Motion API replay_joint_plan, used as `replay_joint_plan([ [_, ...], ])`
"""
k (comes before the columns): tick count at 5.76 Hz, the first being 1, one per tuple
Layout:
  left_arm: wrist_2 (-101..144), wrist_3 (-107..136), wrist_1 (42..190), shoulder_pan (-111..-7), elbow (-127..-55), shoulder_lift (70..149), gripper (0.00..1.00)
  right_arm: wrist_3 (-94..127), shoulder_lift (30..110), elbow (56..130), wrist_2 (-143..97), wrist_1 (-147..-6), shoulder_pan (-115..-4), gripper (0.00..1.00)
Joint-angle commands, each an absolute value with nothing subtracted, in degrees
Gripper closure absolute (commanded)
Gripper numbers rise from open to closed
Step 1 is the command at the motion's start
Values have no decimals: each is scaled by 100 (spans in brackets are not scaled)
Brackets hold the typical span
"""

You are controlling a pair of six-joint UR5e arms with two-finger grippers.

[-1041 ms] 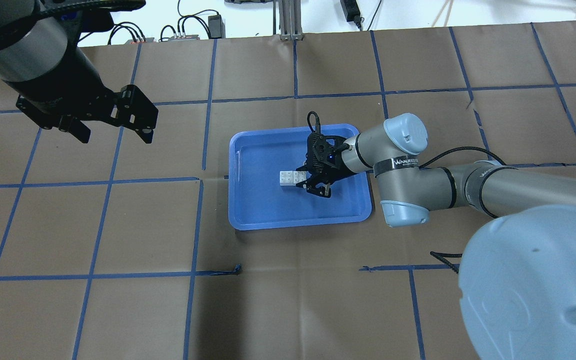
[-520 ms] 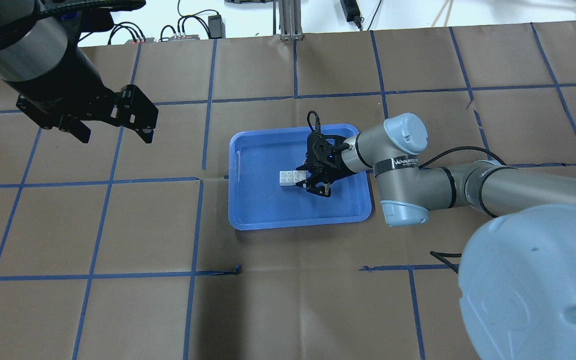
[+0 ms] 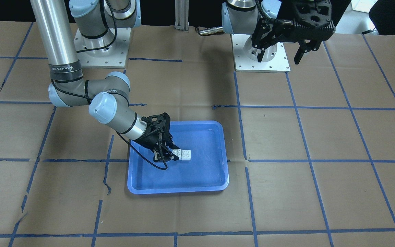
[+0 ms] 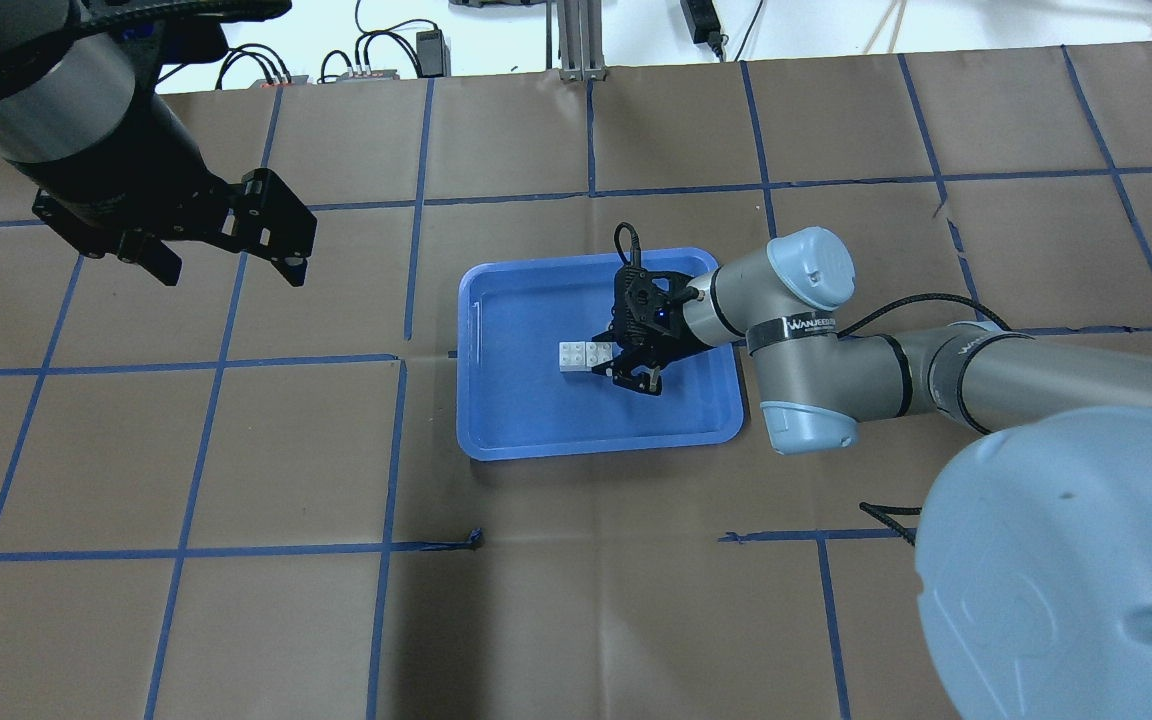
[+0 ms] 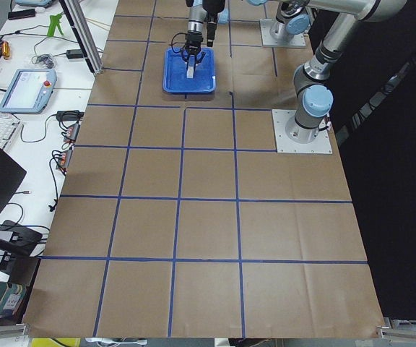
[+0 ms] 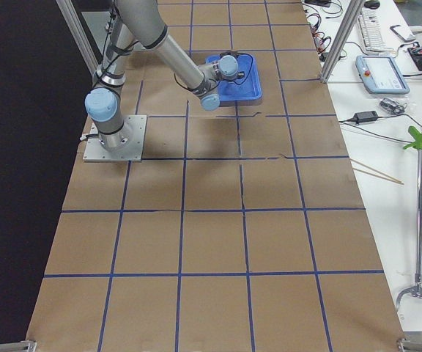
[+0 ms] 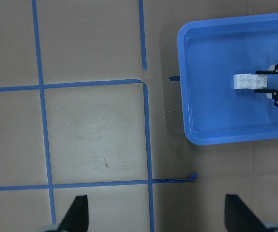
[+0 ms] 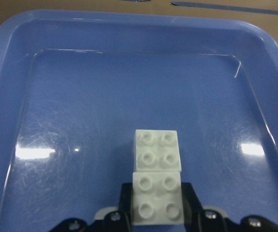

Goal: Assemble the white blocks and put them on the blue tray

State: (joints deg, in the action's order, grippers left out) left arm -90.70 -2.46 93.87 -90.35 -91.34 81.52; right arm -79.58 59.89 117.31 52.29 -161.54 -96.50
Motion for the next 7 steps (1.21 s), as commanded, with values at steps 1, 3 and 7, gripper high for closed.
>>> replay_joint_plan([
  [1, -9070, -246, 9387, -9035, -9132, 8156, 1, -7945, 5994, 11725, 5229, -16163, -9650, 58],
  [3, -9070, -246, 9387, -9035, -9132, 8156, 1, -7937, 5994, 11725, 5229, -16163, -9650, 58],
  [7, -9070, -246, 9387, -9035, -9132, 8148, 1, -7849, 5994, 11716, 5221, -16163, -9650, 38],
])
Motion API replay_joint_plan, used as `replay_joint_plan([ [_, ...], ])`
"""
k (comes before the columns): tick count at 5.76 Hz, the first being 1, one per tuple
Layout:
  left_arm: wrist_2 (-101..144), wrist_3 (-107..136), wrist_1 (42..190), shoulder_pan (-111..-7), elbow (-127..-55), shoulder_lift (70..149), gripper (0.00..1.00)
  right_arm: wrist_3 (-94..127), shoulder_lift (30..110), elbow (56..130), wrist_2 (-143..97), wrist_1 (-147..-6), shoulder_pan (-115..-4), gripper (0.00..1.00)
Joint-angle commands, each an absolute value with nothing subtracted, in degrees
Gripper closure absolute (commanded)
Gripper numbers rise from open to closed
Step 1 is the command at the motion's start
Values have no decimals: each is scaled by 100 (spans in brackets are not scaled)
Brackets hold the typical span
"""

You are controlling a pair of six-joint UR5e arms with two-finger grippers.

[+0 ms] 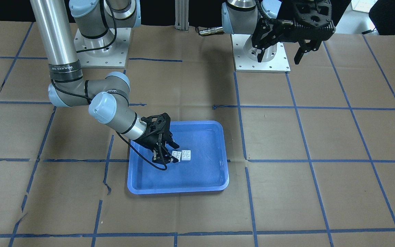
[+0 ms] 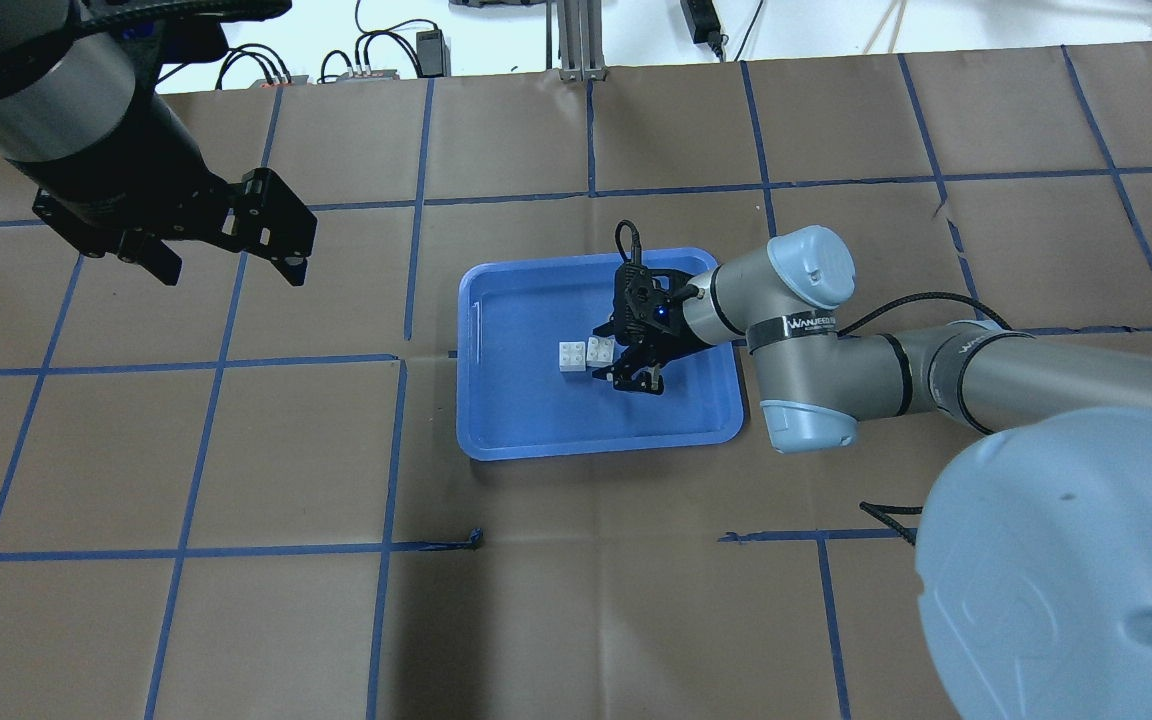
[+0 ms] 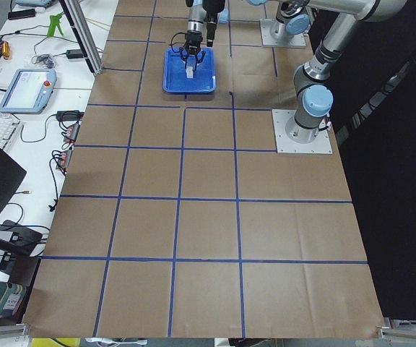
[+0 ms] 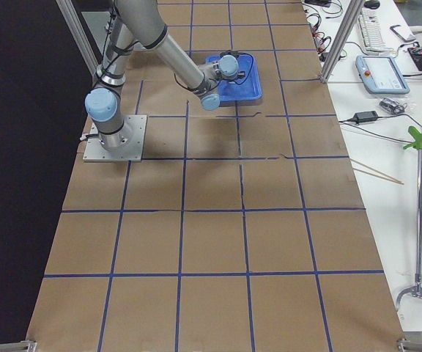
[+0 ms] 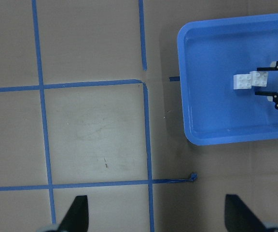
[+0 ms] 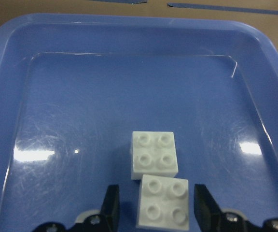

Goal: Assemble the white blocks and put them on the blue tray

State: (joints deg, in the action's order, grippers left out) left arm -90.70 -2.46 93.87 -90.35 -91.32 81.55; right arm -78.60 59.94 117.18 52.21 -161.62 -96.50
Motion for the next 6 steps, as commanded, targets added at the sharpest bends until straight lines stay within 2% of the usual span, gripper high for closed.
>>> replay_joint_plan([
  [1, -9070, -237, 9395, -9035, -9123, 8147, 1, -7857, 5994, 11716, 5221, -16163, -9650, 38],
  [2, -9070, -246, 9396, -9026, -9097, 8147, 1, -7805, 6003, 11690, 5229, -16163, -9650, 23],
  [3, -9079, -246, 9396, -9026, -9097, 8147, 1, -7561, 6064, 11550, 5282, -16146, -9642, 1],
  [4, -9079, -246, 9396, -9026, -9088, 8147, 1, -7054, 6134, 11262, 5439, -16032, -9624, 0],
  [6, -9070, -246, 9396, -9026, -9088, 8147, 1, -6821, 6755, 10892, 5966, -14381, -9554, 0],
])
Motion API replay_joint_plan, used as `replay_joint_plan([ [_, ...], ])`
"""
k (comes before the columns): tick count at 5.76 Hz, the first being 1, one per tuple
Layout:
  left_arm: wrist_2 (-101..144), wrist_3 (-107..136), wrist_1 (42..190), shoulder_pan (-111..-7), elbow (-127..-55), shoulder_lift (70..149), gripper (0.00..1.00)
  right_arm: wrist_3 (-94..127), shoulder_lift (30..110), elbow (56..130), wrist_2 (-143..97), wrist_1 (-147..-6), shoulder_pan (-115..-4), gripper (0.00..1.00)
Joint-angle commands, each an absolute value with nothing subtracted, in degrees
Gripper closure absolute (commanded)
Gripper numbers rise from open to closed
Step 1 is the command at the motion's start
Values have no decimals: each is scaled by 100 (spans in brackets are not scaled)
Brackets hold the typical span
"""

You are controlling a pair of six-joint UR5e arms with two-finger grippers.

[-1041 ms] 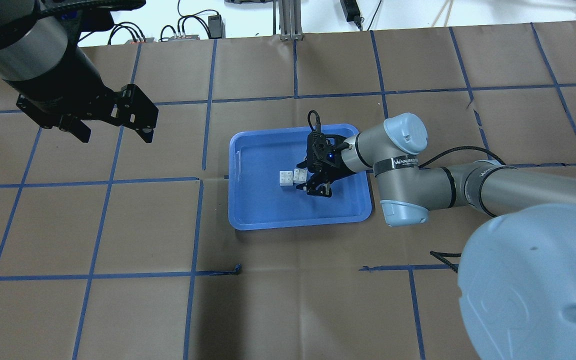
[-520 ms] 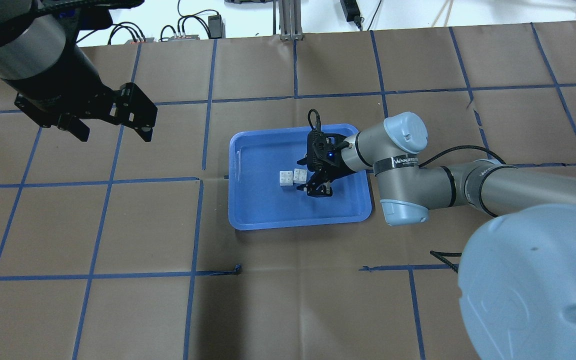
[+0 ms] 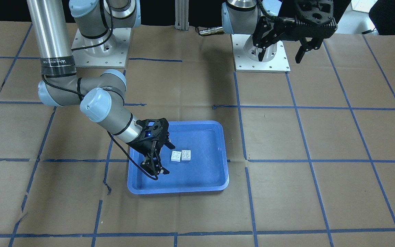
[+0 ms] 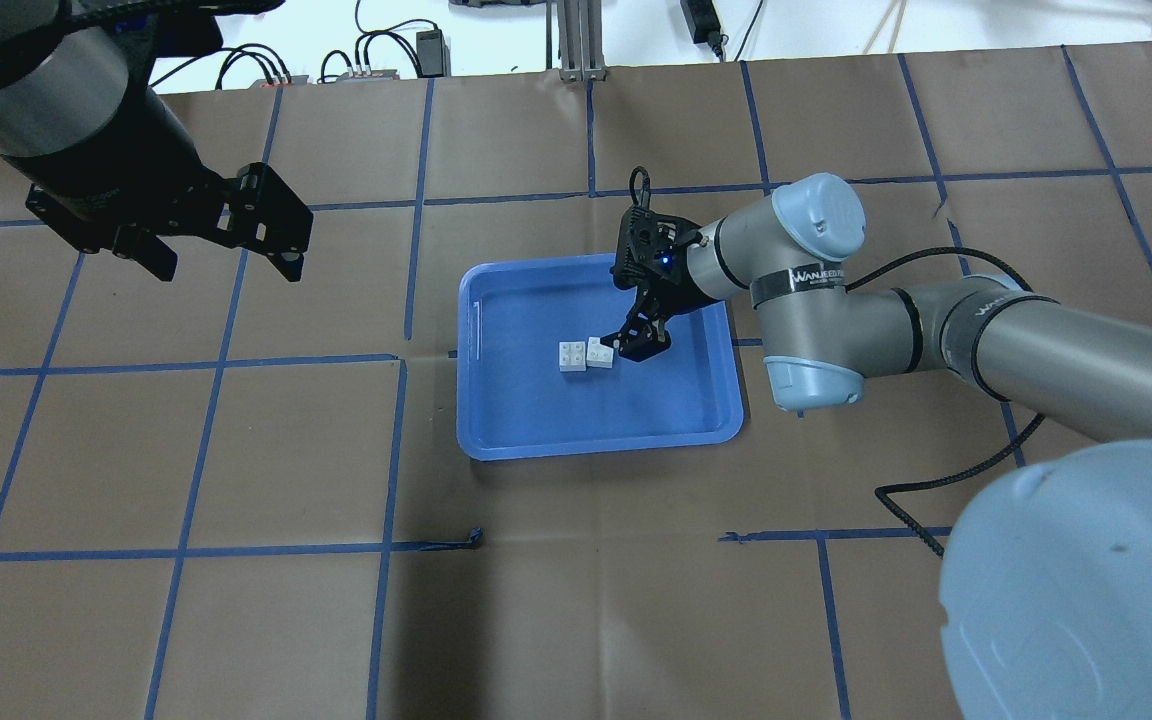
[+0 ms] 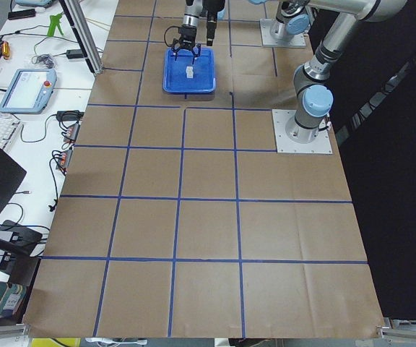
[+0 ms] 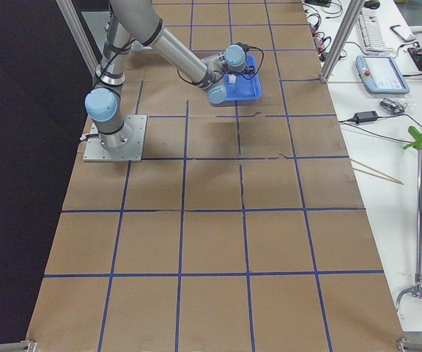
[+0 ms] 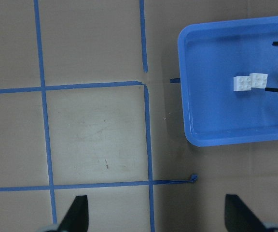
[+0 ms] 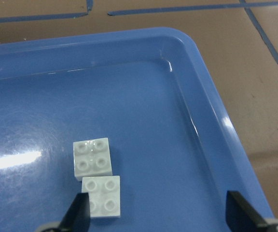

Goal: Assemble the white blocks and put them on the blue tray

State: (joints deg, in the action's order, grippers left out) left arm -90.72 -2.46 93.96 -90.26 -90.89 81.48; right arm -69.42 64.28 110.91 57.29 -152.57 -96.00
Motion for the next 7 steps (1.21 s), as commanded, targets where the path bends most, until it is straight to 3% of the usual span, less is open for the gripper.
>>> replay_joint_plan([
  [1, -9070, -246, 9404, -9026, -9088, 8147, 1, -6455, 7028, 10576, 6420, -13404, -9536, 0],
  [7, -9070, -246, 9404, -9035, -9088, 8148, 1, -452, 8252, 8627, 8937, -8971, -9053, 0],
])
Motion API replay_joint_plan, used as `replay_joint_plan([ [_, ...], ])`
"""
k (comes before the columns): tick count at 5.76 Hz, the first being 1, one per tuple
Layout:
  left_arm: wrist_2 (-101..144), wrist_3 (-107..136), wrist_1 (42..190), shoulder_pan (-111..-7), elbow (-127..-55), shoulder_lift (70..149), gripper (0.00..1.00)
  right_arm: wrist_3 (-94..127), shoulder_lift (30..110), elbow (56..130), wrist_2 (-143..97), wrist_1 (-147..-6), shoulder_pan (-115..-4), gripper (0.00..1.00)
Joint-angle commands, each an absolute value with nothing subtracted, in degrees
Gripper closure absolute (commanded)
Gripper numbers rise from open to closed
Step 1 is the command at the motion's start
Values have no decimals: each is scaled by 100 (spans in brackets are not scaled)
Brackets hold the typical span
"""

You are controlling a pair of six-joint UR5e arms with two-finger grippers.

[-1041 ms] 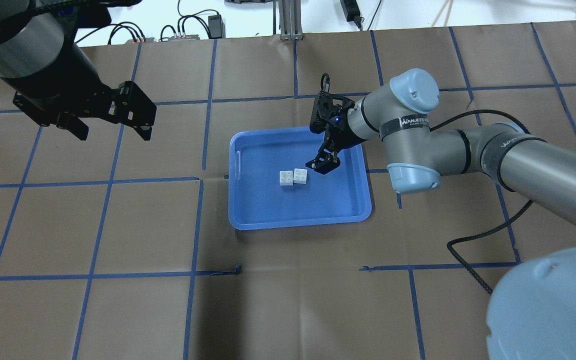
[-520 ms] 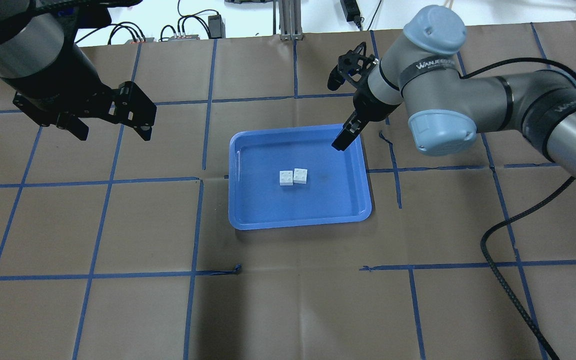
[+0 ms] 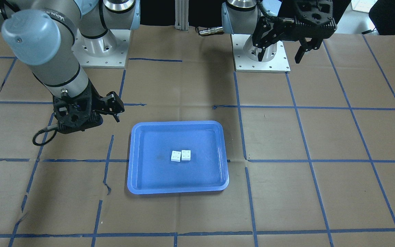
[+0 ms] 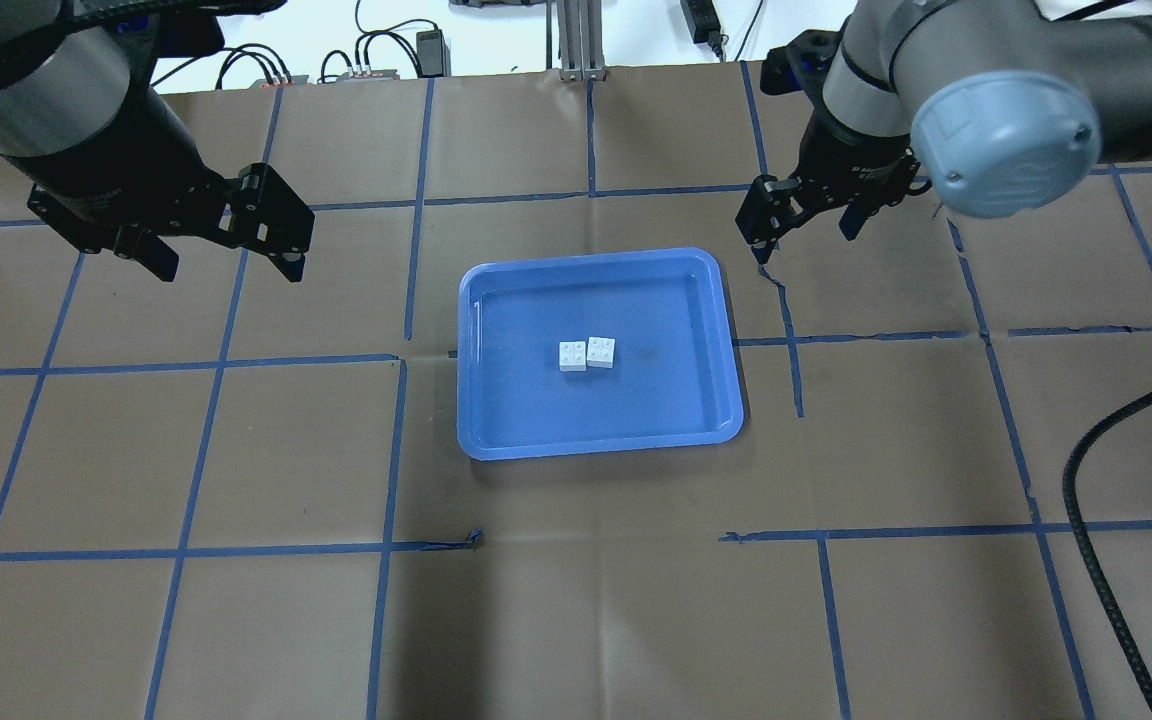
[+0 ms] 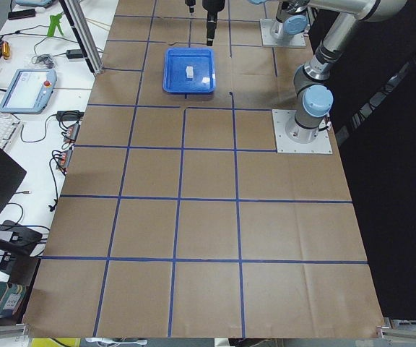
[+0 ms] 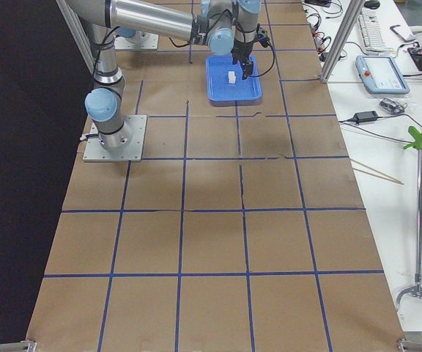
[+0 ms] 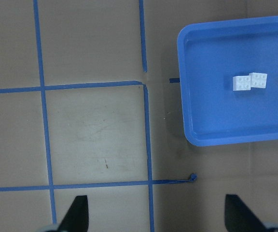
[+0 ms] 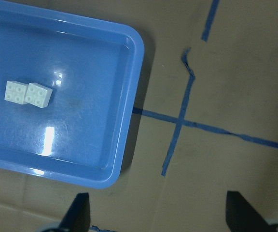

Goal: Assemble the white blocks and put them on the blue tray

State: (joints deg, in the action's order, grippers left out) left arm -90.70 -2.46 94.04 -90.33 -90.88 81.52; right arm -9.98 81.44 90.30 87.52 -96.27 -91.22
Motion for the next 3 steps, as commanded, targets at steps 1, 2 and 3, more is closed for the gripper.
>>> replay_joint_plan([
  [1, -9070, -246, 9404, -9035, -9088, 8147, 1, -266, 8349, 8161, 9121, -8243, -9053, 0],
  [2, -9070, -246, 9404, -9035, -9088, 8147, 1, -264, 8445, 8043, 9080, -7879, -9035, 0],
  [3, -9070, -246, 9404, -9035, -9088, 8147, 1, -272, 8438, 8086, 9062, -7849, -9018, 0],
])
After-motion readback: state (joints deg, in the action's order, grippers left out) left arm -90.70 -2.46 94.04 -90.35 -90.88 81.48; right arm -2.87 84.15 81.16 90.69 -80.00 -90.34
